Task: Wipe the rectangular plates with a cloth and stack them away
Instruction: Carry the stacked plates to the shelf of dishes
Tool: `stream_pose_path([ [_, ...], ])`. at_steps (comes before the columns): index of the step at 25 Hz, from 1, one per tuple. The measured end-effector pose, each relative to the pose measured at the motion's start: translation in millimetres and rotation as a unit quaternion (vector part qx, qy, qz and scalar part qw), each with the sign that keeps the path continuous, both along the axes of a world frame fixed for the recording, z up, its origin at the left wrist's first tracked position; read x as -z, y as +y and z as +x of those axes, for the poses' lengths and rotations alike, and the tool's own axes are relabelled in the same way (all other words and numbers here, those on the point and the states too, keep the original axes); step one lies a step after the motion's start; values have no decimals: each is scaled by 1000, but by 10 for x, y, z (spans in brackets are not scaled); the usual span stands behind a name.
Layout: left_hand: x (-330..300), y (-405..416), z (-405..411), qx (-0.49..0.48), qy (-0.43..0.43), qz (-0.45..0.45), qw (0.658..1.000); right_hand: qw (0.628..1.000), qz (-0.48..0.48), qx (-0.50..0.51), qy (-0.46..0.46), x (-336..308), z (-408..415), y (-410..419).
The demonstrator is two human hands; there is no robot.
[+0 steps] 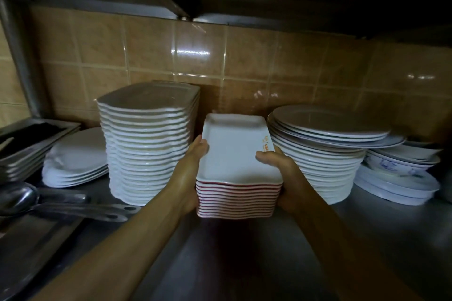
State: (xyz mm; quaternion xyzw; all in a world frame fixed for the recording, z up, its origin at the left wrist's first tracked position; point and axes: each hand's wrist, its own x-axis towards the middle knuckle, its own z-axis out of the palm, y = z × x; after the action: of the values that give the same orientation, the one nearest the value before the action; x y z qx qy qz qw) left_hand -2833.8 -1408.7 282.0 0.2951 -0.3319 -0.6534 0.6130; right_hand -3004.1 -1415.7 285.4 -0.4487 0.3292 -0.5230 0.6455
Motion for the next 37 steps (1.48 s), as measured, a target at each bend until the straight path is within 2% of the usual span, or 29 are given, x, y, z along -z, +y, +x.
stream_pose_path([
  [8, 84, -165, 61, 17, -7, 33, 999, 1000, 13, 13, 7, 95, 23, -102],
  [14, 57, -212, 62, 47, -10, 6, 999, 999, 21, 30, 11, 132, 6, -182],
  [21, 10, -258, 85, 77, -65, 18, 995, 997, 53, 46, 32, 100, 11, -258],
  [27, -36, -249, 42, 46, -75, 37, 995, 992, 118, 50, 0, 95, -6, -299],
  [37, 61, -235, 100, 55, -73, 65, 994, 989, 121, 69, -47, 85, 48, -319],
])
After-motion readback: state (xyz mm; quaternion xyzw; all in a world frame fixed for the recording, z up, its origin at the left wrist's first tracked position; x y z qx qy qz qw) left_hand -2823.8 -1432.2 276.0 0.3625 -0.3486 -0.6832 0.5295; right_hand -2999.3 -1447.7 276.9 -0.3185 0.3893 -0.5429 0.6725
